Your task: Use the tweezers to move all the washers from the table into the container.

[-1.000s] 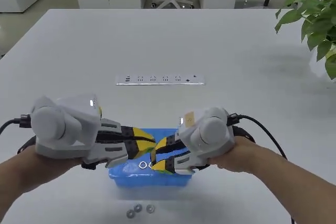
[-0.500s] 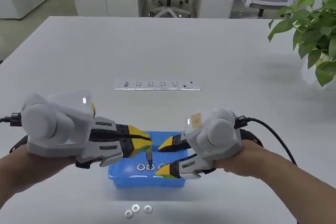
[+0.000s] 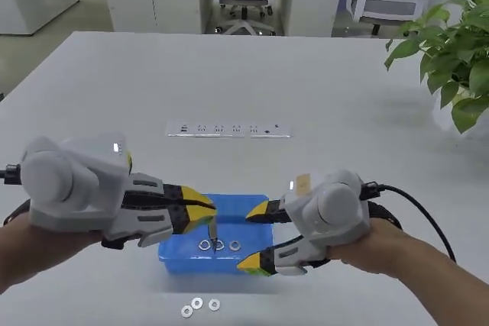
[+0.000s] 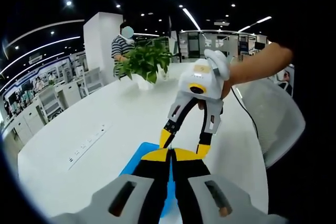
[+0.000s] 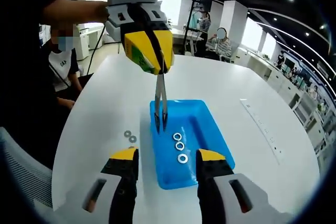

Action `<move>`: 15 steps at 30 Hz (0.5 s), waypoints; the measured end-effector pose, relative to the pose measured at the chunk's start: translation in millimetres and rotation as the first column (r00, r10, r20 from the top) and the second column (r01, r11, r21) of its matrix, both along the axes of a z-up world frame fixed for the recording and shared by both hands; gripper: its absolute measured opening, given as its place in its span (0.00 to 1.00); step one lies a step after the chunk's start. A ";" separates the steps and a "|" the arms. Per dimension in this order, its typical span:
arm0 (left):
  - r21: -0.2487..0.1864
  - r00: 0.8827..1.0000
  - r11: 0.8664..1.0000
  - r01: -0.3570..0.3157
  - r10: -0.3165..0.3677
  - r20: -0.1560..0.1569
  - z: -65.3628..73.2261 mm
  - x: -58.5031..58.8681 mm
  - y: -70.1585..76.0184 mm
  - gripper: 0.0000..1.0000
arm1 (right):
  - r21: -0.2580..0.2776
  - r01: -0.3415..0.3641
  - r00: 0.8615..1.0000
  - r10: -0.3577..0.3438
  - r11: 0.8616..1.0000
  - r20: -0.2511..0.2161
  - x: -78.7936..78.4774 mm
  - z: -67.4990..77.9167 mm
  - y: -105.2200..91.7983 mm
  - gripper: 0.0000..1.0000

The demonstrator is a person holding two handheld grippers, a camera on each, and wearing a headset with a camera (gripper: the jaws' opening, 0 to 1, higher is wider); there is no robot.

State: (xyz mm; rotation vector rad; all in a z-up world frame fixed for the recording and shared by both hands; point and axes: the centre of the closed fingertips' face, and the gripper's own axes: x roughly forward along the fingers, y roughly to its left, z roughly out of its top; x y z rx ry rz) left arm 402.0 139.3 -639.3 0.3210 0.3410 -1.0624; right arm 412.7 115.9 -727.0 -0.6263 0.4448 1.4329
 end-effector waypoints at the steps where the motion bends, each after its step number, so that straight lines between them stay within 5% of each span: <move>1: -0.002 1.000 1.000 0.001 -0.001 -0.001 0.9 -1.3 0.0 0.05 | 0.002 0.010 1.000 -0.010 1.000 -0.001 -0.2 0.5 -1.4 0.47; 15: -0.012 1.000 1.000 0.004 -0.004 -0.013 5.0 -13.7 -0.9 0.05 | 0.013 0.122 0.992 -0.121 0.992 -0.035 -11.3 1.4 -23.7 0.60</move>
